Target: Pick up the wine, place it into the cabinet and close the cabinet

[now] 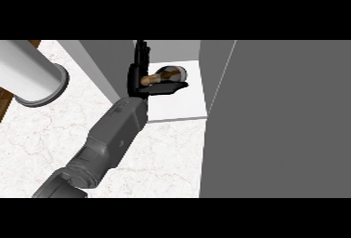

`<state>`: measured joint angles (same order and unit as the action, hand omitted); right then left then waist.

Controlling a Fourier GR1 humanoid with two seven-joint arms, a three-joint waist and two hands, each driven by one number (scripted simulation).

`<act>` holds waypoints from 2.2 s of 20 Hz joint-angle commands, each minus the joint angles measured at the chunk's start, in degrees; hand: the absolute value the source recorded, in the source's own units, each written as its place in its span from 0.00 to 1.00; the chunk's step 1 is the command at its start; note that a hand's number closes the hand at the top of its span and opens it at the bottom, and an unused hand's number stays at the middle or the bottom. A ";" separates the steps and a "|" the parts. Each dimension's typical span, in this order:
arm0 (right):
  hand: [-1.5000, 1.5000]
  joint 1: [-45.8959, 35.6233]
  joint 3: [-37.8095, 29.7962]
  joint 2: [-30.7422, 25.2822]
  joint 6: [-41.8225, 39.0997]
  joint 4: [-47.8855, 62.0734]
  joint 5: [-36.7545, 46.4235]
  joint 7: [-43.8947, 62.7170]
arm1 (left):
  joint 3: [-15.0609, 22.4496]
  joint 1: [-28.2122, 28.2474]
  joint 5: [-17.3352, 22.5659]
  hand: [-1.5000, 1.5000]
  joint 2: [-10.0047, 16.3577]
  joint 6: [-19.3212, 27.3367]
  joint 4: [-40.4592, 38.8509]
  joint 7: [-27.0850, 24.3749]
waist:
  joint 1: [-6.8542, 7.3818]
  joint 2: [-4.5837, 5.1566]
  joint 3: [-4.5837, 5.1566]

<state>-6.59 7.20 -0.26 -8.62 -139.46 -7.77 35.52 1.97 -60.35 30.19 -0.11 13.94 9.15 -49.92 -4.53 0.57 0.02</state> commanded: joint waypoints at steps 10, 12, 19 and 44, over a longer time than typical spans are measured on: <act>0.00 2.78 -1.35 -0.74 0.42 -4.23 -0.89 0.64 | 22.20 17.73 13.99 0.00 0.11 8.66 23.01 4.71 | 2.30 -1.07 -0.04; 0.00 0.52 -2.85 -0.16 1.70 -1.08 -0.24 -0.12 | 25.40 19.13 14.57 0.00 0.11 12.64 29.23 7.49 | 3.73 -0.84 -0.03; 0.00 3.29 -4.98 -2.70 0.55 -6.38 -3.91 2.64 | 37.52 31.56 13.91 0.00 0.11 25.62 46.01 4.75 | 3.99 -0.82 -0.04; 0.00 7.80 -1.93 -1.80 -3.11 -4.69 -6.30 0.36 | 48.81 61.45 -3.83 0.00 17.35 35.23 99.39 19.70 | 4.70 -0.80 -0.07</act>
<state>-1.79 4.23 -2.53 -10.37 -140.78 -8.37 35.58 48.19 -2.06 28.65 13.02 47.88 101.16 -32.58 0.21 -0.20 -0.02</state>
